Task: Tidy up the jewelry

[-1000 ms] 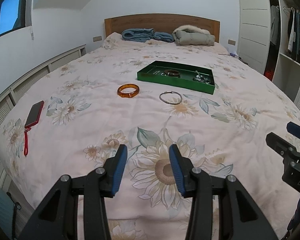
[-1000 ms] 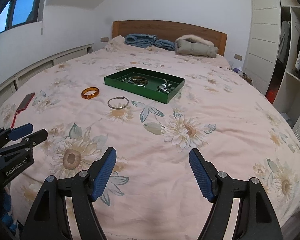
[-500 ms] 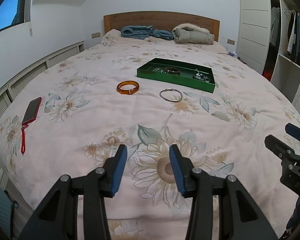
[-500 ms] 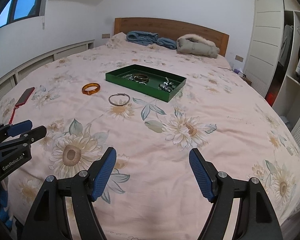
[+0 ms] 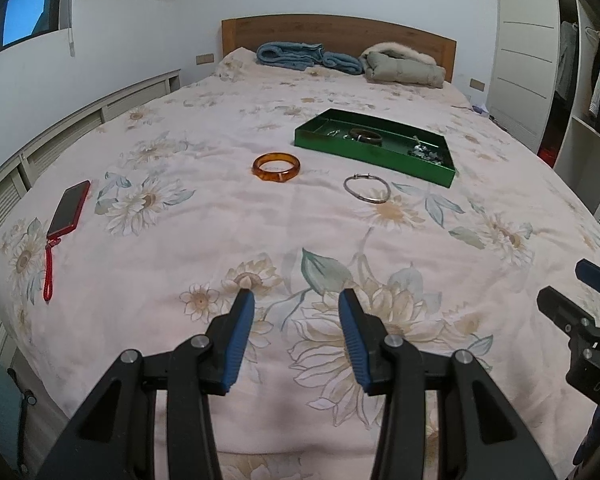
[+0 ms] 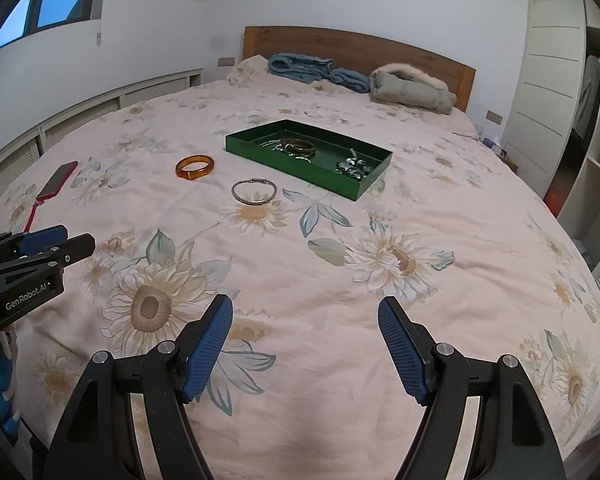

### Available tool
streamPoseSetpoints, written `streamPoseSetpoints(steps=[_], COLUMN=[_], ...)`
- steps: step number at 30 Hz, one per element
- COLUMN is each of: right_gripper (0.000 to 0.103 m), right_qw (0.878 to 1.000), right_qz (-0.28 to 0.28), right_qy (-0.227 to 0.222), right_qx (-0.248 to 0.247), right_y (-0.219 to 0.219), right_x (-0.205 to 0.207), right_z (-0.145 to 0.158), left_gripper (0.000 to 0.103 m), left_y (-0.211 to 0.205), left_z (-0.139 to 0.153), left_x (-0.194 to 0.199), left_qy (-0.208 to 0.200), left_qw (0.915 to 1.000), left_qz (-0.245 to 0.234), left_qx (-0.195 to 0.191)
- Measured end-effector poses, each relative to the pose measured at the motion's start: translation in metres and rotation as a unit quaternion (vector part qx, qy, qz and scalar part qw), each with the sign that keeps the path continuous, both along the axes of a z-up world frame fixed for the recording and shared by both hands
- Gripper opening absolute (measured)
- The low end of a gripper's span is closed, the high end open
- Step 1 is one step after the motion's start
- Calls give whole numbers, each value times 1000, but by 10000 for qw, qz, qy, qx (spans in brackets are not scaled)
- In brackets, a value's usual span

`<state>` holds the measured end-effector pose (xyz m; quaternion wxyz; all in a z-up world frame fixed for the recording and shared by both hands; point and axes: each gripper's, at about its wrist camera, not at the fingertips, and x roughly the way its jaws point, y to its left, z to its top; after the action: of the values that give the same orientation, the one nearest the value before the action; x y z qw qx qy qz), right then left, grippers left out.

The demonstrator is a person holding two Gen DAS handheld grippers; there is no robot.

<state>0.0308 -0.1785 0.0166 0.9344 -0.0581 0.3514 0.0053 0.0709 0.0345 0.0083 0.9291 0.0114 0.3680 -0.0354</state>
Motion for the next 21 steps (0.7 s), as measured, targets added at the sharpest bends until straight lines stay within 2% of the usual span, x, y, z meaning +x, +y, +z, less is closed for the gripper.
streamPoseSetpoints(steps=[21], right_gripper=[74], right_qw=[9992], right_qz=[169], right_qy=[360], right_qx=[-10], right_y=[11], right_x=[37], right_z=[-19], left_gripper=[42], left_y=[22], left_z=[-27], left_x=[39], left_qy=[364], left_qw=[9988], left_qz=[282], left_qx=[-146])
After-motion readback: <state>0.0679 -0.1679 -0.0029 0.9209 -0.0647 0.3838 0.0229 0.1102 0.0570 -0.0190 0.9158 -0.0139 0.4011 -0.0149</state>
